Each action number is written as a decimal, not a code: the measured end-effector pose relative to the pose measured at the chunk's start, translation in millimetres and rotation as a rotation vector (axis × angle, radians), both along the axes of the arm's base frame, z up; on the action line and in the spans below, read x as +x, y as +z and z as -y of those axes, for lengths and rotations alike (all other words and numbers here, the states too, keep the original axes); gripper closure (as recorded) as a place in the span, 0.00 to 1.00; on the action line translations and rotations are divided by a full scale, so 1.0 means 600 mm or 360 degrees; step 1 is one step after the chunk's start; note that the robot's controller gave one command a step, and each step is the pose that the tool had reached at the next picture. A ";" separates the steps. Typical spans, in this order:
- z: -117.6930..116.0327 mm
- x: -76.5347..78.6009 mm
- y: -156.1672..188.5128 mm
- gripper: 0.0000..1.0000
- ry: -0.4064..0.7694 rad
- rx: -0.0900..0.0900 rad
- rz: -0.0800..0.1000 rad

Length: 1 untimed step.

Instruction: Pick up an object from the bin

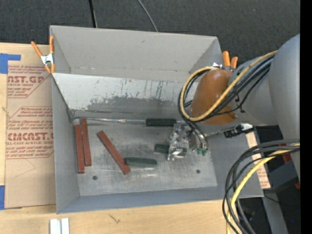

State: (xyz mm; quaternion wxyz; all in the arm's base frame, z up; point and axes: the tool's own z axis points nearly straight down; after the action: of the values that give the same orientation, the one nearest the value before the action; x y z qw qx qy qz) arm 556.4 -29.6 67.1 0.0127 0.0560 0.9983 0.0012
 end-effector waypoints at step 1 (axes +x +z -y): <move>0.000 -0.001 0.003 1.00 -0.0005 0.0000 0.0003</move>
Offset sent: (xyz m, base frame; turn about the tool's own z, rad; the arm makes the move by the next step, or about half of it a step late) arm 0.0001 0.0000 0.0584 0.0000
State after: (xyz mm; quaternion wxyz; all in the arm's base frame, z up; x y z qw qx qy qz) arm 555.6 -29.5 68.6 0.0135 0.0577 0.9982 0.0012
